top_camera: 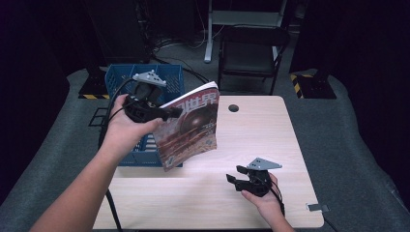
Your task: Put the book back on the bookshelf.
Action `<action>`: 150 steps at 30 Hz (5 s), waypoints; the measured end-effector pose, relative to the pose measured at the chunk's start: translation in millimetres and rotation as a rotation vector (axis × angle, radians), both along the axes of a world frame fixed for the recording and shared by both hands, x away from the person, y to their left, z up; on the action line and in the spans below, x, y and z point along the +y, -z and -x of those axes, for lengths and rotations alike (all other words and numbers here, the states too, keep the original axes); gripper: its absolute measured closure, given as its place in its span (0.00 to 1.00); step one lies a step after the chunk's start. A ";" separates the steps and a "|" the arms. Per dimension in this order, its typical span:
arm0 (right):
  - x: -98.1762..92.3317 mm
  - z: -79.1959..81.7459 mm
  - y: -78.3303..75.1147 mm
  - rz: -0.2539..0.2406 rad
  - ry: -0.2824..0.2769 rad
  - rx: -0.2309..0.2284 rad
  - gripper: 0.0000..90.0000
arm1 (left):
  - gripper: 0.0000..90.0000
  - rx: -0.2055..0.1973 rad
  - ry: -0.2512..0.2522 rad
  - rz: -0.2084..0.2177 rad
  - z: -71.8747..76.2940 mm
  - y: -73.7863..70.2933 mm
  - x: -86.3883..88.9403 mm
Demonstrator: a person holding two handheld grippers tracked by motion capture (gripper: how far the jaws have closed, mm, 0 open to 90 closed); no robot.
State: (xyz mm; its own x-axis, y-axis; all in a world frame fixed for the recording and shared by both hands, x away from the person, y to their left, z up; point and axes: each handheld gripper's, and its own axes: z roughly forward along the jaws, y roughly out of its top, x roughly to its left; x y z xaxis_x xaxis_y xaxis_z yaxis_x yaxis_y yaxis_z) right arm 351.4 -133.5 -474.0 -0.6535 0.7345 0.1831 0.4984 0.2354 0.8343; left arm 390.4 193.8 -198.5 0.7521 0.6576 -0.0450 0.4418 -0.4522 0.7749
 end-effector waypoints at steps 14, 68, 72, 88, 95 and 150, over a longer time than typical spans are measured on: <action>-0.2 -0.7 1.1 0.007 -0.001 0.001 0.47 | 0.93 -0.006 -0.091 0.002 -9.0 -7.1 36.5; -2.3 -1.7 1.4 0.002 0.004 0.002 0.47 | 0.93 -0.016 -0.525 0.063 -21.4 -10.9 139.5; -2.2 -1.4 1.0 0.001 0.004 0.001 0.47 | 0.93 -0.028 -0.543 0.085 -24.2 -8.9 140.8; -2.8 -1.3 0.7 -0.006 0.003 0.001 0.47 | 0.93 -0.035 -0.601 0.104 -42.7 -5.1 137.9; -2.8 -0.8 0.3 -0.008 0.005 0.002 0.47 | 0.93 -0.045 -0.613 0.093 -47.6 -6.6 135.0; -5.9 -0.5 -0.9 -0.025 0.003 0.003 0.47 | 0.93 -0.062 -0.712 0.125 -100.7 36.6 106.4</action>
State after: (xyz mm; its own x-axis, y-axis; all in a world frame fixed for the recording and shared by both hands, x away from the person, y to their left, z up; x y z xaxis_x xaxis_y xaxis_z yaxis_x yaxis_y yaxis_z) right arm 352.0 -139.4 -473.0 -0.6508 0.7315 0.2033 0.5016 0.2132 0.8384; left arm 491.0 300.2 -235.1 0.1465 0.9815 -0.1229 0.5497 0.0225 0.8351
